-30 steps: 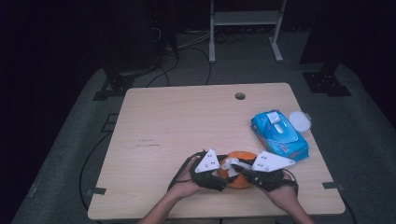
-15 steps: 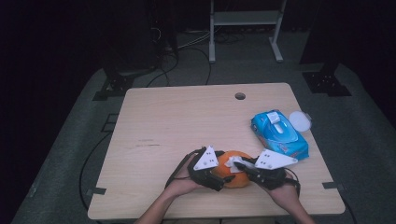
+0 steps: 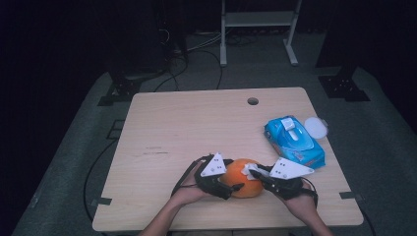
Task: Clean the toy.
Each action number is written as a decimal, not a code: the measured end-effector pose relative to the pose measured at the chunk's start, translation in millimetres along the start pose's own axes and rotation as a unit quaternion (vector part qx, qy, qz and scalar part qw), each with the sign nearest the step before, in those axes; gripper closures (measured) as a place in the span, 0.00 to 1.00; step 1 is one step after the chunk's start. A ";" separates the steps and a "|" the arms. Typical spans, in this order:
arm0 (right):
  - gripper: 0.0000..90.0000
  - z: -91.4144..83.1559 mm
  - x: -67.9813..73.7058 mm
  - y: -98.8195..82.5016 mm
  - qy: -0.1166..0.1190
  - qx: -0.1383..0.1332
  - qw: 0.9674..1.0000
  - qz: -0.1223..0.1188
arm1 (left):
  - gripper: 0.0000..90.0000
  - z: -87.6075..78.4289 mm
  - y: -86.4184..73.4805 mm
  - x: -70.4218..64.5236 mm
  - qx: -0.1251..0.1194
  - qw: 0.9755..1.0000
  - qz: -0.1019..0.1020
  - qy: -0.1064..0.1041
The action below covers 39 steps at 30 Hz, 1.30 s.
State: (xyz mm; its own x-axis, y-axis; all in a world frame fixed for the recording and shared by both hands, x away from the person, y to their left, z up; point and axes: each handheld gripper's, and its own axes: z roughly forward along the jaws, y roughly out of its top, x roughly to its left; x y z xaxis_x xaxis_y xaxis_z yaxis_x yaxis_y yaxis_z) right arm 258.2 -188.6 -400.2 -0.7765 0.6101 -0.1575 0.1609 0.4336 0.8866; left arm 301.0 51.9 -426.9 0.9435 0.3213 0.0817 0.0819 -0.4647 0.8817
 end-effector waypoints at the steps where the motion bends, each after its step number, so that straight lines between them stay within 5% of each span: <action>1: 0.86 0.3 2.3 1.1 0.011 -0.007 1.000 -0.004 | 0.28 -0.8 -1.3 0.7 0.001 1.000 0.000 0.005; 4: 0.86 1.5 5.7 3.0 0.003 0.005 1.000 -0.026 | 0.34 -4.7 -5.9 10.2 0.002 0.999 -0.035 0.015; 9: 0.86 -3.1 -19.5 -14.4 -0.014 0.022 1.000 0.010 | 0.36 -7.9 -15.2 24.9 -0.006 0.995 -0.095 0.017; 13: 0.86 -4.0 -19.1 -16.0 -0.018 0.021 0.999 0.016 | 0.35 -7.2 -16.2 25.3 -0.004 0.995 -0.095 0.021; 19: 0.86 3.3 2.3 -5.2 0.006 0.017 0.999 -0.028 | 0.33 -9.4 -18.7 27.5 -0.001 0.995 -0.103 0.019; 26: 0.86 -1.4 -24.2 -23.7 -0.020 0.031 0.999 0.027 | 0.33 -11.1 -23.9 32.2 -0.005 0.993 -0.119 0.016; 29: 0.86 -0.5 -17.6 -19.2 -0.011 0.021 0.999 0.023 | 0.33 -10.2 -24.5 32.0 -0.004 0.993 -0.117 0.019; 31: 0.86 1.1 -8.8 -12.5 0.014 0.007 1.000 0.017 | 0.33 -10.2 -24.8 31.8 -0.005 0.993 -0.118 0.019; 34: 0.86 6.4 2.1 -7.8 0.016 0.016 1.000 -0.018 | 0.32 -11.2 -25.2 32.2 -0.002 0.993 -0.117 0.017; 39: 0.86 4.8 -21.1 -24.0 -0.002 0.032 0.999 0.022 | 0.32 -11.3 -25.8 33.4 -0.006 0.992 -0.126 0.019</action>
State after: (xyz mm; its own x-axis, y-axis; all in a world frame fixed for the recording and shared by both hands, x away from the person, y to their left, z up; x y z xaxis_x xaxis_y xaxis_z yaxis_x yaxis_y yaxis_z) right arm 273.7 -208.8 -420.3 -0.7650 0.6327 -0.1203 0.2338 0.4468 0.8635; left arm 326.8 83.9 -441.6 0.8807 0.4569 -0.1246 0.3098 -0.3567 0.8814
